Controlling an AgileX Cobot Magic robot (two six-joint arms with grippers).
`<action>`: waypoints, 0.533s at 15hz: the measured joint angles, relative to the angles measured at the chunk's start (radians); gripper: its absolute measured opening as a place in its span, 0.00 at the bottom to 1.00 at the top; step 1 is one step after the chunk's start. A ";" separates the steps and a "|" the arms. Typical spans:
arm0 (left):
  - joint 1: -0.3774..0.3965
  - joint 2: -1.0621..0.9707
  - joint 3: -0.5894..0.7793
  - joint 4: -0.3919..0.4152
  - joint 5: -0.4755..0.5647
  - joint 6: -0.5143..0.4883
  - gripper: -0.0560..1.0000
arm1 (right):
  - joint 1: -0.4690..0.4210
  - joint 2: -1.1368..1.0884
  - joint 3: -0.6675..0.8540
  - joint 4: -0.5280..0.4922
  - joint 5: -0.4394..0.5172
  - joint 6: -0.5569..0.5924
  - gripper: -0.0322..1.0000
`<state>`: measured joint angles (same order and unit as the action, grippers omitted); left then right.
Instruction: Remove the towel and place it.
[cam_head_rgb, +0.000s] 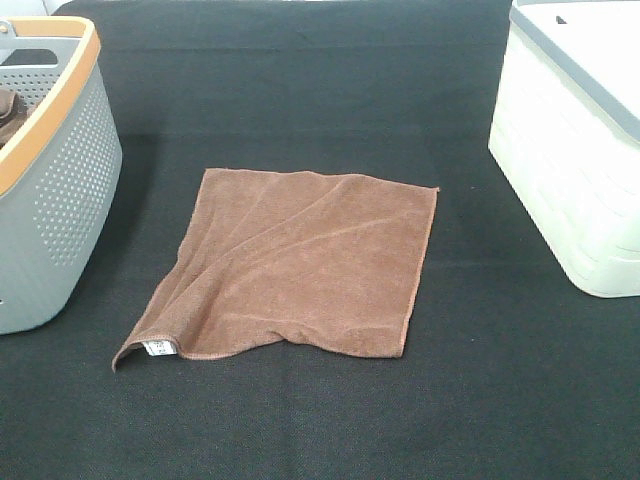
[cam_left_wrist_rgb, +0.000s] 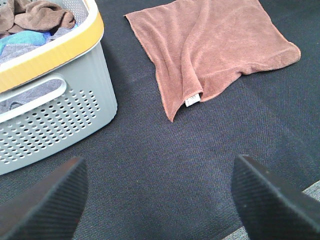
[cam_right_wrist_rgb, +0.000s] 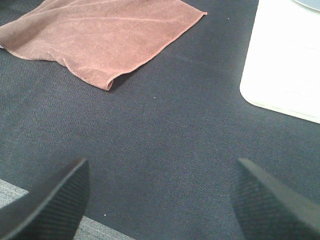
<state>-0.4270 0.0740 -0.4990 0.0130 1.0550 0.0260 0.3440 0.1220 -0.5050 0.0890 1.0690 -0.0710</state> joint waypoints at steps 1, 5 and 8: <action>0.000 0.000 0.000 0.000 0.000 0.000 0.77 | 0.000 0.000 0.000 0.000 0.000 0.000 0.75; 0.000 0.000 0.000 0.000 0.000 0.000 0.77 | 0.000 0.000 0.000 0.007 -0.002 0.011 0.75; 0.000 0.000 0.000 0.000 0.000 0.000 0.77 | 0.000 0.000 0.000 0.007 -0.003 0.011 0.75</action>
<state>-0.4270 0.0740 -0.4990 0.0130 1.0550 0.0260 0.3440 0.1220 -0.5050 0.0960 1.0660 -0.0600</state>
